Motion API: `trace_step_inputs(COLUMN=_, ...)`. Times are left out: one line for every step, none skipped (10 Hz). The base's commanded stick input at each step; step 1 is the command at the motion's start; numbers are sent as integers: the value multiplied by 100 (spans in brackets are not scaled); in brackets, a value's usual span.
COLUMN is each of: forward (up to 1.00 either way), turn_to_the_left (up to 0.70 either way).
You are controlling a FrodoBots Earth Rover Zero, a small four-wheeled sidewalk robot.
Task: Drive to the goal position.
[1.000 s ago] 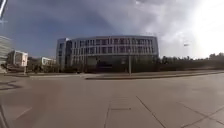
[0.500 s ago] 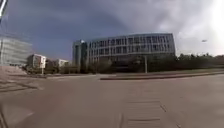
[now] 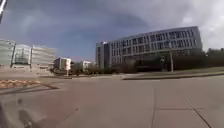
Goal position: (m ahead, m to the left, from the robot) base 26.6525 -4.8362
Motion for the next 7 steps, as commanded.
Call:
trace_step_inputs(forward=70, turn_to_the_left=0)
trace_step_inputs(forward=70, turn_to_the_left=0)
trace_step_inputs(forward=70, turn_to_the_left=0)
trace_step_inputs(forward=70, turn_to_the_left=0)
trace_step_inputs(forward=70, turn_to_the_left=0)
trace_step_inputs(forward=70, turn_to_the_left=0)
trace_step_inputs(forward=70, turn_to_the_left=0)
